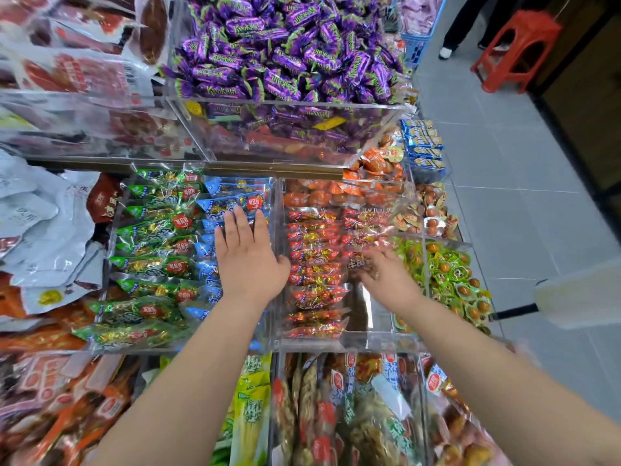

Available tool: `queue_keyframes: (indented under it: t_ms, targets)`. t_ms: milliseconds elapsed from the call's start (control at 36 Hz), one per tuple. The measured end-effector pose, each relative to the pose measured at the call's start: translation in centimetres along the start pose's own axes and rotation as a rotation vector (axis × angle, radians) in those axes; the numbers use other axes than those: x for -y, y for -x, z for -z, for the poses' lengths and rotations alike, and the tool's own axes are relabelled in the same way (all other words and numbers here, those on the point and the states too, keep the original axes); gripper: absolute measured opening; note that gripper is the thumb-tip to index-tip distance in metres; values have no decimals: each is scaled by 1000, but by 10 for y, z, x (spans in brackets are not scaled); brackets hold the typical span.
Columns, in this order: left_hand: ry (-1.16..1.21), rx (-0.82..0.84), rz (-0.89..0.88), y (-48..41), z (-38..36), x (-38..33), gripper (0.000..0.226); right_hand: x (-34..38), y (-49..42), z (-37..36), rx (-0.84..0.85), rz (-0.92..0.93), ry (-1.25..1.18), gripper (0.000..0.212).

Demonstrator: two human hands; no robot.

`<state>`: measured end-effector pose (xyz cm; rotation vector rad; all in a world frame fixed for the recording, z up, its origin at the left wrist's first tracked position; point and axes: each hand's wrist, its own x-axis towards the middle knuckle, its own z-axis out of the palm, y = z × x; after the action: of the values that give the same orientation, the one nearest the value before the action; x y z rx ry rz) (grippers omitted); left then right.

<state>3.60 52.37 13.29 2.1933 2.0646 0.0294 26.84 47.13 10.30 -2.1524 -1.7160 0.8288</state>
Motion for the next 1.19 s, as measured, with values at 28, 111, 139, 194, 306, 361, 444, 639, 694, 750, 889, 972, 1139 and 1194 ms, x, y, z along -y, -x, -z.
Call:
queue_keyframes:
  t_ms: [28,111,139,194,306,361,444,639,694,750,889,972,1139,1194]
  targets:
    - [5,4,-4,1,1,0,84,0,11,0,7,-46,-81,43]
    - [34,18,-15,3,6,1,81,2,42,-3,22,-138,-339,25]
    - [56,14,-18,4,9,1,78,3,53,-4,10,-146,-394,21]
    - [156,-32,-65,11,17,0,67,5,75,-5,-45,-146,-482,16]
    - [548,-106,-285,43,29,-9,36,7,114,-6,-195,-165,-577,16]
    - [669,-22,-372,69,29,-19,32,2,131,-11,-264,-190,-598,15]
    - [781,158,-511,104,11,-33,21,-8,162,-26,-344,-299,-668,14]
    - [818,824,-305,179,-63,-43,19,-49,269,-98,-434,-790,-893,12]
    - [811,962,-184,198,-83,-41,14,-58,307,-120,-447,-925,-958,9]
    - [747,1062,-63,215,-100,-34,10,-64,348,-142,-457,-1057,-1090,6]
    - [803,1235,235,252,-136,-22,24,-74,453,-199,-554,-1328,-1326,17]
    - [667,1082,133,269,-146,-24,23,-73,513,-236,-628,-1495,-1414,16]
    - [394,1180,-85,308,-164,-44,19,-56,599,-293,-768,-1738,-1589,13]
    - [277,1217,-144,327,-170,-53,15,-53,622,-304,-818,-1780,-1658,11]
